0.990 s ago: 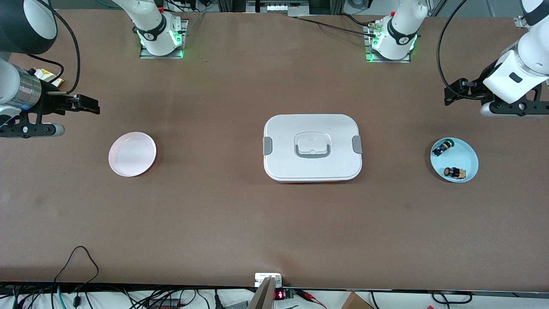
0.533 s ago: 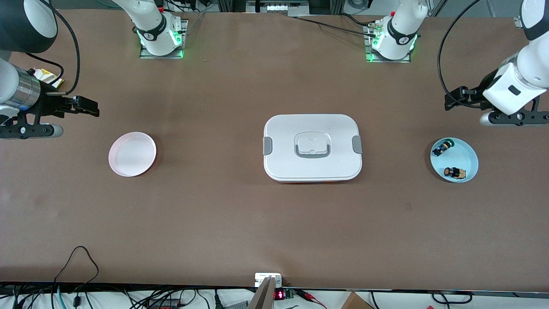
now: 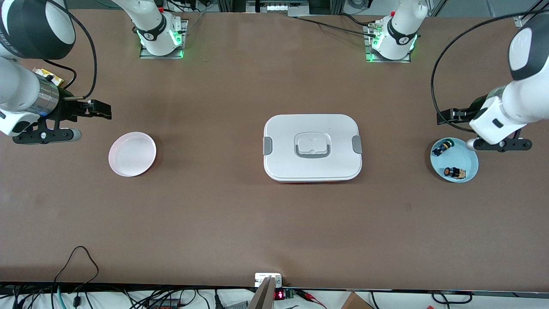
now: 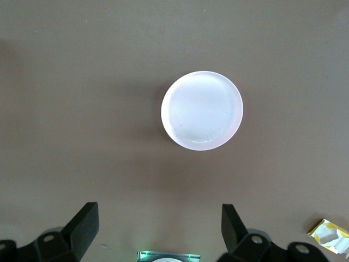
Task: Transfer orange switch to right arm and place
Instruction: 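Close the left gripper on the orange switch in the blue dish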
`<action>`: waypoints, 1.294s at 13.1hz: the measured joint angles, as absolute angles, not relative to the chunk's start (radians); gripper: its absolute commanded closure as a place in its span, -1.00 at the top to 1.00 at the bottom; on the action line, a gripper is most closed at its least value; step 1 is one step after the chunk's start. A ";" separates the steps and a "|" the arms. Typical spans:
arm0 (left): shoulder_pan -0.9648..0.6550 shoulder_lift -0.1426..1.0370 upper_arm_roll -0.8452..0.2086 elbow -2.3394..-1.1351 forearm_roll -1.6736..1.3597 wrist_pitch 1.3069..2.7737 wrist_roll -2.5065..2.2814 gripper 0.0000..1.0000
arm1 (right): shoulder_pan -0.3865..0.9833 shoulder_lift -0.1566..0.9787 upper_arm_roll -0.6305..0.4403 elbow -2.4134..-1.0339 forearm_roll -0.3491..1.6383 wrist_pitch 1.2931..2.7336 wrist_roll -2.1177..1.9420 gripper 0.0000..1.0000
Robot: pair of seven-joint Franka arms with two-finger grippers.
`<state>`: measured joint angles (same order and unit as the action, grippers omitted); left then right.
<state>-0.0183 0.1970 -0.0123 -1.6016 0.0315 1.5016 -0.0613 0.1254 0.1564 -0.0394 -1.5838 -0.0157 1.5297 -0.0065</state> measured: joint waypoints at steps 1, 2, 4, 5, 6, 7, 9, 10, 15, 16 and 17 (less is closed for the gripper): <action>-0.002 0.228 -0.012 -1.601 0.052 1.507 -0.055 1.00 | 0.129 0.160 -0.039 -1.584 -0.016 1.530 -0.006 1.00; 0.017 0.260 -0.011 -1.602 0.064 1.530 -0.037 1.00 | 0.130 0.164 -0.039 -1.584 -0.016 1.530 -0.006 1.00; 0.062 0.314 -0.010 -1.616 0.072 1.623 0.039 1.00 | 0.129 0.168 -0.040 -1.584 -0.016 1.530 -0.006 1.00; 0.089 0.334 -0.009 -1.635 0.073 1.680 0.083 1.00 | 0.129 0.168 -0.040 -1.584 -0.015 1.531 -0.005 1.00; 0.117 0.349 -0.009 -1.662 0.074 1.741 0.122 1.00 | 0.129 0.169 -0.040 -1.584 -0.013 1.533 -0.005 1.00; 0.142 0.359 -0.008 -1.695 0.074 1.806 0.159 1.00 | 0.130 0.169 -0.040 -1.584 -0.006 1.533 -0.005 1.00; 0.185 0.370 -0.007 -1.772 0.074 1.954 0.236 1.00 | 0.130 0.171 -0.040 -1.584 -0.004 1.534 -0.005 1.00; 0.205 0.376 -0.007 -1.810 0.074 2.027 0.272 1.00 | 0.130 0.172 -0.040 -1.584 -0.004 1.537 -0.005 1.00; 0.266 0.474 -0.007 -1.889 0.074 2.268 0.389 1.00 | 0.131 0.173 -0.040 -1.583 -0.003 1.547 -0.004 1.00; 0.266 0.497 -0.007 -1.889 0.074 2.297 0.399 1.00 | 0.131 0.173 -0.040 -1.583 -0.003 1.547 -0.004 1.00; 0.267 0.513 -0.008 -1.889 0.074 2.313 0.402 1.00 | 0.131 0.173 -0.040 -1.583 -0.003 1.547 -0.004 1.00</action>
<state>0.2665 0.5134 -0.0076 -1.8893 0.0739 2.3126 0.4021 0.1307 0.1727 -0.0397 -1.5834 -0.0028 1.5469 -0.0043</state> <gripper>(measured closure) 0.000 0.000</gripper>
